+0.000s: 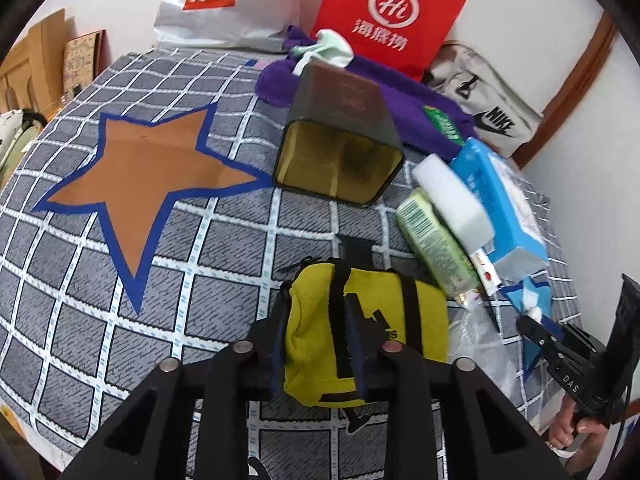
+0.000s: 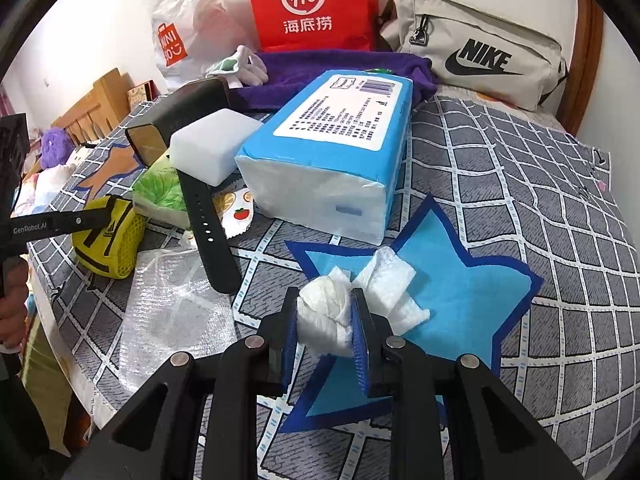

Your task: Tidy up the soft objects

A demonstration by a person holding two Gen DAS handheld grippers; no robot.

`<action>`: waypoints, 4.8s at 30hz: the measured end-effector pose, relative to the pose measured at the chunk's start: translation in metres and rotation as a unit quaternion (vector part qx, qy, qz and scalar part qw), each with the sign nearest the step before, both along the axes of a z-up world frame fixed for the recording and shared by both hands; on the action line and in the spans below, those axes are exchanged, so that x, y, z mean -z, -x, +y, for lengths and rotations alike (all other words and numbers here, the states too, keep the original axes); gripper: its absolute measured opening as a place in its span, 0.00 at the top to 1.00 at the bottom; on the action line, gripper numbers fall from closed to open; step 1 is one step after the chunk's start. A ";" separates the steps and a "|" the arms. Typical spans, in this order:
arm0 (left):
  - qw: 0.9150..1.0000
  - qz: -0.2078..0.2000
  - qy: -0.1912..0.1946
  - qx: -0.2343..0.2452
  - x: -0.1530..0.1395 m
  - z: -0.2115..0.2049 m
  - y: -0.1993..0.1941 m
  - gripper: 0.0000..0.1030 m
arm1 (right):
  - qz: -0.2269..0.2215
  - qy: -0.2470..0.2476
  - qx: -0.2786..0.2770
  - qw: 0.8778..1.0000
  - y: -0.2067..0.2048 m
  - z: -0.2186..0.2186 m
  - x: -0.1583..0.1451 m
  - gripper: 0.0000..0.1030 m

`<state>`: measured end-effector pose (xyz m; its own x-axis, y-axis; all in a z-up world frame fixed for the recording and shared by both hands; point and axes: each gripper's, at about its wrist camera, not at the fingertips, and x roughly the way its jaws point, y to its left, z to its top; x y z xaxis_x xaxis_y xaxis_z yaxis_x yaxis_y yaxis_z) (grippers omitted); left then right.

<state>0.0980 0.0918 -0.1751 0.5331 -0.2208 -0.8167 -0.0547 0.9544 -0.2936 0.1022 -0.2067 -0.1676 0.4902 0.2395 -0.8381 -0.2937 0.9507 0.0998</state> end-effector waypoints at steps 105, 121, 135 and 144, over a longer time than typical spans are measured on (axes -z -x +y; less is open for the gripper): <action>0.998 -0.053 -0.027 0.004 -0.104 -0.015 -0.251 0.86 | -0.076 -0.052 0.006 0.996 -0.288 0.034 -0.104 0.77; 0.999 0.010 -0.036 0.003 -0.045 -0.016 -0.287 0.86 | -0.001 -0.032 0.027 0.999 -0.329 0.031 -0.037 0.77; 0.999 0.024 -0.040 0.007 -0.028 -0.014 -0.297 0.82 | 0.035 -0.042 0.032 0.998 -0.347 0.033 -0.004 0.74; 0.999 0.023 -0.036 0.010 -0.024 -0.018 -0.300 0.81 | 0.032 -0.048 0.022 0.998 -0.345 0.034 -0.004 0.58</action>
